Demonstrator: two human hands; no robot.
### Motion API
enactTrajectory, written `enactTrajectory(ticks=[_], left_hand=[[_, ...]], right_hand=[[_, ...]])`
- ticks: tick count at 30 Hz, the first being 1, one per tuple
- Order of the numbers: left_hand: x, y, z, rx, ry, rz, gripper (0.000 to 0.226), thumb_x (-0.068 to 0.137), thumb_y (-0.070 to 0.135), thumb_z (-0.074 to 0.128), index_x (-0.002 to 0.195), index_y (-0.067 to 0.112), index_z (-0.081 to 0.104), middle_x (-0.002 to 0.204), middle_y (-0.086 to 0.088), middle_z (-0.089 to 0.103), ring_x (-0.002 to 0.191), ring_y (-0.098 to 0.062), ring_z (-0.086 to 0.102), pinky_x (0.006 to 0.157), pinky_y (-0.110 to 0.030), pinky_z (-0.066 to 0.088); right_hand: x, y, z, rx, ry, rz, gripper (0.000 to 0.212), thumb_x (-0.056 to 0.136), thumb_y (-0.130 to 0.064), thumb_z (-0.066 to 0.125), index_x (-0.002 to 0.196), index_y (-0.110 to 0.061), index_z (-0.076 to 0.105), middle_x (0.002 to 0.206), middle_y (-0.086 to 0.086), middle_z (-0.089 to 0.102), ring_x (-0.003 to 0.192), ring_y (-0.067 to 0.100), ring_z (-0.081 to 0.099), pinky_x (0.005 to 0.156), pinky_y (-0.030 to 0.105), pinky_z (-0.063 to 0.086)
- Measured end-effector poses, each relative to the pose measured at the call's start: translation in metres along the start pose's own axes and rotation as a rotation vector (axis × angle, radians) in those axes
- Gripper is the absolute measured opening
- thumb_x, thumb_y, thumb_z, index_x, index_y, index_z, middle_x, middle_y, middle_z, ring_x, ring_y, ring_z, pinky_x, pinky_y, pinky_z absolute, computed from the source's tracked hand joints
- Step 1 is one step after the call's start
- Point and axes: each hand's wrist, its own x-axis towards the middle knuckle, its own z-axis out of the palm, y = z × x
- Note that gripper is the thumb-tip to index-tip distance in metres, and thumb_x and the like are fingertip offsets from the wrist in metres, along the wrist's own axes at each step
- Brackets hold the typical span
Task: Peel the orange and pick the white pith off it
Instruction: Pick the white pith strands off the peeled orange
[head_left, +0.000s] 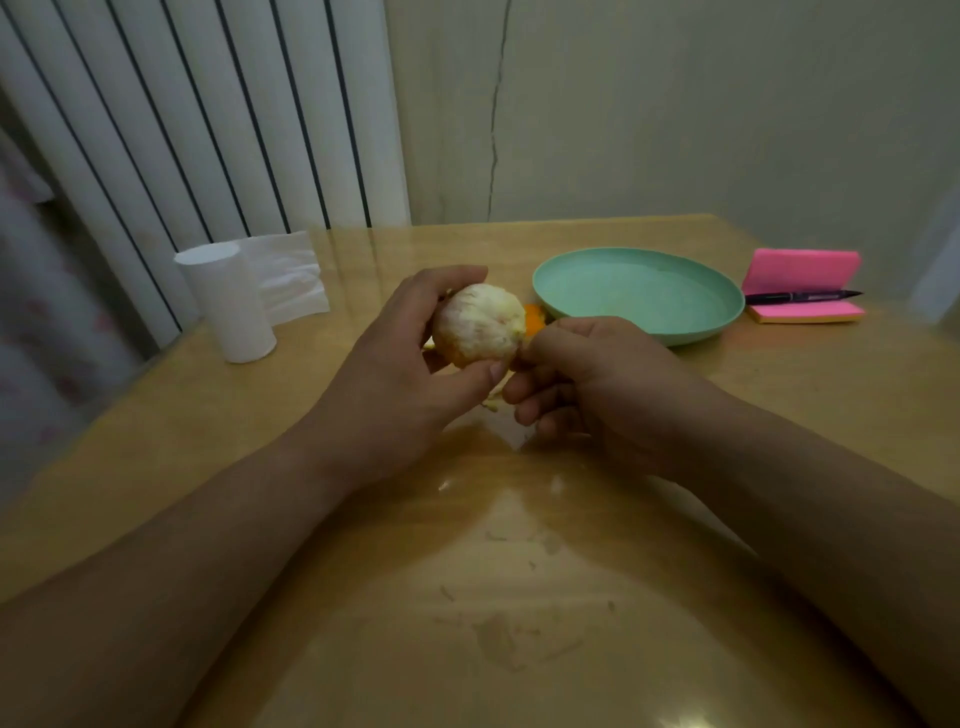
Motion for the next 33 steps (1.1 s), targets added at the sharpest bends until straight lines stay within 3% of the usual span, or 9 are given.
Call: enactTrajectory(ticks=[7, 16, 20, 25, 29, 33], left_hand=[[0.0005, -0.0007, -0.0005, -0.012, 0.013, 0.042, 0.067, 0.093, 0.013, 0.082, 0.15, 0.028, 0.05, 0.139, 0.005, 0.057, 0.128, -0.015, 0.062, 0.103, -0.036, 0.059], [0.0032, 0.0042, -0.0025, -0.137, 0.015, -0.056, 0.066, 0.088, 0.026, 0.084, 0.146, 0.036, 0.054, 0.13, 0.009, 0.069, 0.122, -0.01, 0.068, 0.097, -0.031, 0.06], [0.0036, 0.0029, -0.0028, -0.248, 0.019, -0.141, 0.062, 0.088, 0.022, 0.083, 0.142, 0.029, 0.052, 0.127, 0.003, 0.073, 0.117, -0.012, 0.071, 0.099, -0.032, 0.06], [0.0022, -0.0003, -0.0023, -0.165, 0.012, -0.127, 0.074, 0.089, 0.021, 0.085, 0.151, 0.033, 0.046, 0.136, 0.005, 0.065, 0.12, -0.008, 0.069, 0.1, -0.03, 0.059], [0.0014, -0.0005, -0.0021, -0.083, 0.019, -0.081, 0.07, 0.089, 0.022, 0.085, 0.149, 0.031, 0.051, 0.134, 0.007, 0.063, 0.122, -0.008, 0.067, 0.103, -0.035, 0.059], [0.0008, 0.0009, -0.0015, 0.0, 0.037, -0.037, 0.069, 0.089, 0.021, 0.086, 0.148, 0.029, 0.051, 0.133, 0.012, 0.062, 0.121, -0.003, 0.065, 0.103, -0.027, 0.057]], right_hand=[[0.0002, 0.0015, -0.001, 0.051, -0.008, -0.032, 0.016, 0.104, -0.011, 0.058, 0.102, 0.0, 0.07, 0.075, 0.009, 0.071, 0.06, 0.015, 0.064, 0.052, 0.024, 0.052], [0.0002, 0.0033, -0.0035, -0.029, 0.085, -0.143, 0.018, 0.104, -0.014, 0.061, 0.103, 0.001, 0.07, 0.077, 0.008, 0.074, 0.061, 0.016, 0.065, 0.055, 0.026, 0.053], [0.0033, 0.0029, -0.0035, 0.028, 0.059, -0.143, 0.024, 0.108, -0.019, 0.055, 0.106, 0.0, 0.071, 0.083, 0.013, 0.076, 0.067, 0.023, 0.067, 0.056, 0.03, 0.053], [0.0021, 0.0064, -0.0045, -0.164, 0.074, -0.205, 0.031, 0.106, -0.037, 0.062, 0.105, -0.007, 0.071, 0.086, 0.008, 0.079, 0.071, 0.021, 0.071, 0.063, 0.034, 0.056], [0.0014, 0.007, -0.005, -0.232, 0.083, -0.244, 0.021, 0.107, -0.028, 0.063, 0.102, -0.009, 0.069, 0.084, 0.007, 0.078, 0.071, 0.021, 0.072, 0.065, 0.036, 0.056], [0.0005, 0.006, -0.006, -0.284, 0.082, -0.259, 0.017, 0.108, -0.023, 0.061, 0.102, -0.009, 0.068, 0.084, 0.008, 0.078, 0.071, 0.022, 0.073, 0.065, 0.035, 0.058]])
